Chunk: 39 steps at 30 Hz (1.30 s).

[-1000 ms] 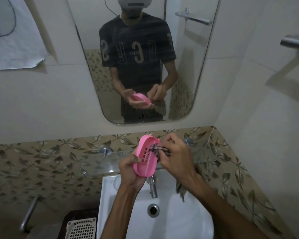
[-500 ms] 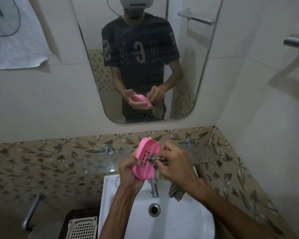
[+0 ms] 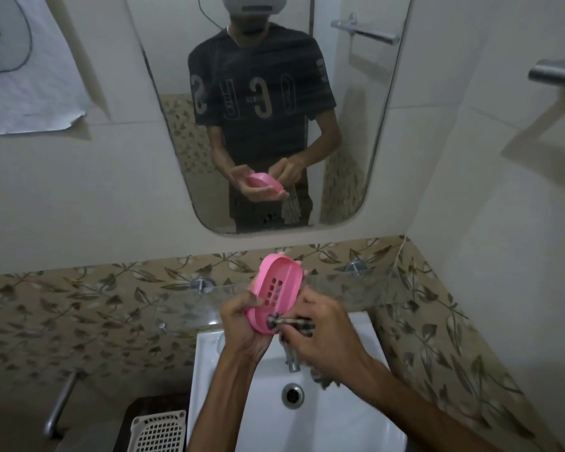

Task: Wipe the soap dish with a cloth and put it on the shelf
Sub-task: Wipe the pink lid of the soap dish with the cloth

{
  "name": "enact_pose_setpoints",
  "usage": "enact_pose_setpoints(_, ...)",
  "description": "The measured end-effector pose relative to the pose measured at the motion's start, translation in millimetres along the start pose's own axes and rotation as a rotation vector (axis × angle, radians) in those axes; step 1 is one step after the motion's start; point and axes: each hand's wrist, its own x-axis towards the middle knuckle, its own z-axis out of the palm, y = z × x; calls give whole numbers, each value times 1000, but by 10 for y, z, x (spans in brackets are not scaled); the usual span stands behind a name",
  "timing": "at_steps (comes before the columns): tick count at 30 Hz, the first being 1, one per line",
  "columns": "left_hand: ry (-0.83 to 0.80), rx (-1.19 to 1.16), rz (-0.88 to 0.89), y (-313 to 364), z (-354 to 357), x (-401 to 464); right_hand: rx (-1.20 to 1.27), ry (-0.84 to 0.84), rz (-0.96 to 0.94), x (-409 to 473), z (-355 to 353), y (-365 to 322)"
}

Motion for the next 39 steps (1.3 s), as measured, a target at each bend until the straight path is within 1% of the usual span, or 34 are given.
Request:
enact_pose_setpoints(1, 10, -1, -17, -12, 1, 2, 8, 23, 23, 13, -8, 25)
enact_pose_setpoints(2, 17, -4, -23, -34, 2, 3, 5, 83, 62, 60, -41, 67)
enact_pose_setpoints(4, 4, -27, 4, -56, 8, -5, 3, 166, 113, 109, -90, 69)
enact_pose_setpoints(5, -2, -30, 17, -50, 6, -8, 21, 152, 108, 90, -82, 43)
enact_pose_setpoints(8, -9, -24, 19, -24, -1, -21, 10, -7, 35, 14, -75, -53)
enact_pose_setpoints(9, -4, -22, 14, -32, 4, -20, -24, -3, 44, 46, -108, -32)
enact_pose_setpoints(11, -3, -26, 18, -50, 51, -19, -96, 87, 81, 131, -198, -2)
enact_pose_setpoints(13, -11, -17, 54, -52, 75, -18, -103, 133, 84, 125, -182, -45)
enact_pose_setpoints(16, -4, 10, 88, -30, 82, -35, 86, 50, 62, -51, -56, -147)
enact_pose_setpoints(18, 6, 8, 79, -24, 82, -45, 135, 58, 49, -63, -33, -126)
enact_pose_setpoints(21, 5, -28, 42, -5, 105, -36, 74, 156, -18, 81, -85, -86)
enact_pose_setpoints(23, -4, -45, 31, -2, 115, -36, 58, 268, -11, 174, -127, -60)
enact_pose_setpoints(24, -10, -55, 23, 1, 111, -46, 69, 288, -1, 188, -137, -44)
enact_pose_setpoints(25, -28, -69, 5, 14, 102, -62, 79, 265, -24, 175, -126, -34)
enact_pose_setpoints(28, -90, -55, -48, 49, 85, -103, 43, 66, -189, 84, -75, -53)
enact_pose_setpoints(29, -92, -57, -61, 46, 87, -105, 29, 59, -206, 106, -89, -38)
enact_pose_setpoints(32, -63, -119, -83, 48, 92, -101, 51, 175, -131, 217, -182, 6)
enact_pose_setpoints(33, -57, -107, -87, 56, 87, -100, 65, 144, -147, 206, -178, -6)
enact_pose_setpoints(36, -66, -37, -113, 63, 82, -121, 30, -71, -257, 94, -160, -79)
enact_pose_setpoints(37, -67, -36, -109, 54, 75, -127, -9, -94, -259, 121, -203, -73)
enact_pose_setpoints(39, -45, -65, -75, 46, 44, -117, -83, -22, -212, 274, -339, -23)
